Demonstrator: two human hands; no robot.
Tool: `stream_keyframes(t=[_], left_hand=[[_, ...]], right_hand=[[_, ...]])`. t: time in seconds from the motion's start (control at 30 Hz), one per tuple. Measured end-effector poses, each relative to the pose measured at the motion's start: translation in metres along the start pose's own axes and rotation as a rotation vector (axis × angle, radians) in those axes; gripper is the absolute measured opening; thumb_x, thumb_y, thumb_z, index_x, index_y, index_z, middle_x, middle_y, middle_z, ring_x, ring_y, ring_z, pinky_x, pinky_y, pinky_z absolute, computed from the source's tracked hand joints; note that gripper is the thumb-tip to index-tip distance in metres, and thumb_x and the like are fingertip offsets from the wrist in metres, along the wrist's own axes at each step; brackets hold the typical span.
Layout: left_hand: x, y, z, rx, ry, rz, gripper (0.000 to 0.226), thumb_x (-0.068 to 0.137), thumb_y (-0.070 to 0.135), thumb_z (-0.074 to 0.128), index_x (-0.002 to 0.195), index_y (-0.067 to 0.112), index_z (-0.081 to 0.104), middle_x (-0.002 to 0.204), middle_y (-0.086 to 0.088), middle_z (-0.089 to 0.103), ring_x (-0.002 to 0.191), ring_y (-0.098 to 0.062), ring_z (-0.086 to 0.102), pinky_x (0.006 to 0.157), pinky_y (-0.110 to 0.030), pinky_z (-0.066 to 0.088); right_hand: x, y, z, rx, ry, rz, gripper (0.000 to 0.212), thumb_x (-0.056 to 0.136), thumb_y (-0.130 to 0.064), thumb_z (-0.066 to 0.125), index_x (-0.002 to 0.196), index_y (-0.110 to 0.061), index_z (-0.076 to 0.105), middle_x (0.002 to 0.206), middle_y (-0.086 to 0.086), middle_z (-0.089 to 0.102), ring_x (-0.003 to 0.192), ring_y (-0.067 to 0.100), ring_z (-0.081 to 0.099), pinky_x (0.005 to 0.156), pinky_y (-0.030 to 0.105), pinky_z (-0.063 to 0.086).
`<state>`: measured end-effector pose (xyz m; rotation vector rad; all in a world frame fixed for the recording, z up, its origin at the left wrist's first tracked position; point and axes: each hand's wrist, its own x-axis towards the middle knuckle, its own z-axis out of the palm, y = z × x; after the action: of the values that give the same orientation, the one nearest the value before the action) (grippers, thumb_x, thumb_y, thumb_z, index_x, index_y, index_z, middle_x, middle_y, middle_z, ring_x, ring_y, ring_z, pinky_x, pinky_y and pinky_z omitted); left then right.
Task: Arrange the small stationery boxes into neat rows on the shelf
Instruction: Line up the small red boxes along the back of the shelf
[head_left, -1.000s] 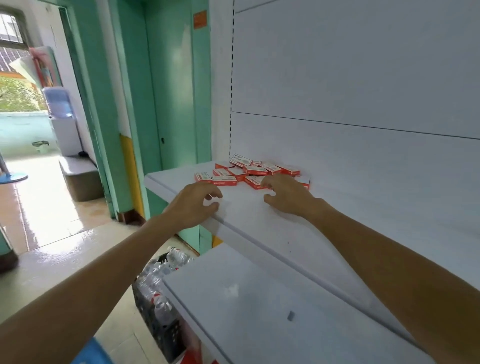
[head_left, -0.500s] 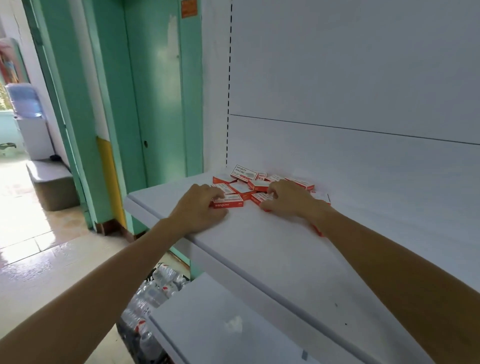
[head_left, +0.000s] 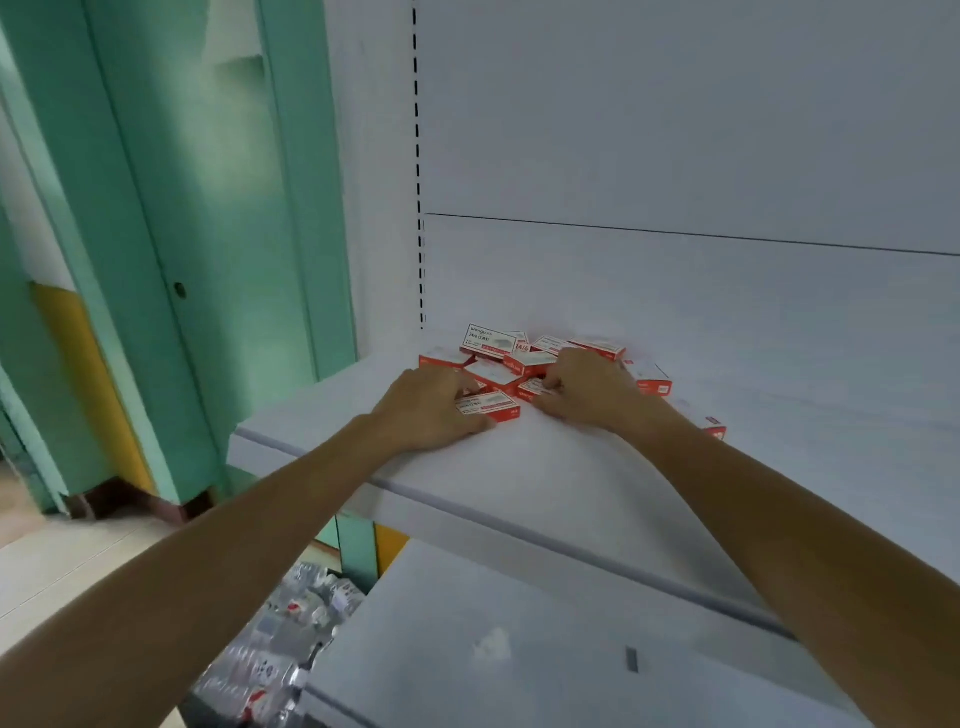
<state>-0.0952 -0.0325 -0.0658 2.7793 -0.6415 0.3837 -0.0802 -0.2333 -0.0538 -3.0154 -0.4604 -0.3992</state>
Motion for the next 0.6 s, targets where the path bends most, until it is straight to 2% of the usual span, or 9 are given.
stream_keyframes(t=[0.1,0.17,0.23,0.33,0.5,0.6], left_hand=[[-0.003,-0.004,0.0,-0.008,0.038,0.041,0.039,0.081,0.055,0.054,0.103,0.025,0.066,0.098,0.0,0.068,0.078,-0.015,0.055,0.061,-0.025,0.038],[-0.005,-0.005,-0.001,-0.063,0.052,0.081,0.037,0.081,0.054,0.055,0.099,0.024,0.068,0.096,0.0,0.068,0.076,-0.014,0.055,0.059,-0.026,0.04],[-0.008,-0.003,-0.001,-0.122,0.05,0.102,0.039,0.081,0.052,0.056,0.105,0.025,0.067,0.1,0.001,0.067,0.082,-0.016,0.056,0.067,-0.031,0.046],[-0.008,0.007,-0.002,-0.181,0.047,0.14,0.035,0.083,0.046,0.056,0.107,0.023,0.066,0.1,-0.001,0.066,0.084,-0.016,0.054,0.067,-0.029,0.042],[0.005,0.045,-0.004,-0.206,0.017,0.237,0.04,0.082,0.038,0.061,0.116,0.018,0.061,0.118,-0.004,0.062,0.106,-0.022,0.055,0.084,-0.032,0.042],[0.012,0.084,0.001,-0.268,0.029,0.332,0.037,0.081,0.031,0.063,0.116,0.019,0.062,0.12,-0.002,0.062,0.111,-0.022,0.053,0.081,-0.026,0.037]], right_hand=[[-0.014,-0.007,0.001,0.026,0.037,0.035,0.033,0.087,-0.033,0.055,0.074,-0.005,0.067,0.069,0.01,0.061,0.065,0.021,0.055,0.061,0.029,0.041],[-0.024,-0.011,0.0,0.036,0.046,0.051,0.03,0.088,-0.035,0.056,0.082,-0.008,0.069,0.072,0.007,0.061,0.064,0.016,0.05,0.066,0.027,0.041],[-0.034,-0.015,-0.001,0.04,0.048,0.079,0.028,0.088,-0.036,0.055,0.099,-0.013,0.069,0.094,0.006,0.067,0.085,0.019,0.057,0.08,0.031,0.047],[-0.051,-0.02,-0.003,-0.016,0.074,0.161,0.035,0.087,-0.041,0.055,0.114,-0.02,0.064,0.115,0.003,0.063,0.11,0.024,0.055,0.093,0.038,0.046],[-0.094,0.004,-0.022,0.099,0.116,0.33,0.04,0.084,-0.045,0.059,0.113,-0.018,0.063,0.117,0.006,0.06,0.111,0.026,0.052,0.089,0.033,0.043],[-0.132,0.037,-0.039,0.13,0.15,0.462,0.042,0.083,-0.041,0.062,0.116,-0.016,0.061,0.117,0.006,0.059,0.109,0.023,0.053,0.088,0.033,0.042]])
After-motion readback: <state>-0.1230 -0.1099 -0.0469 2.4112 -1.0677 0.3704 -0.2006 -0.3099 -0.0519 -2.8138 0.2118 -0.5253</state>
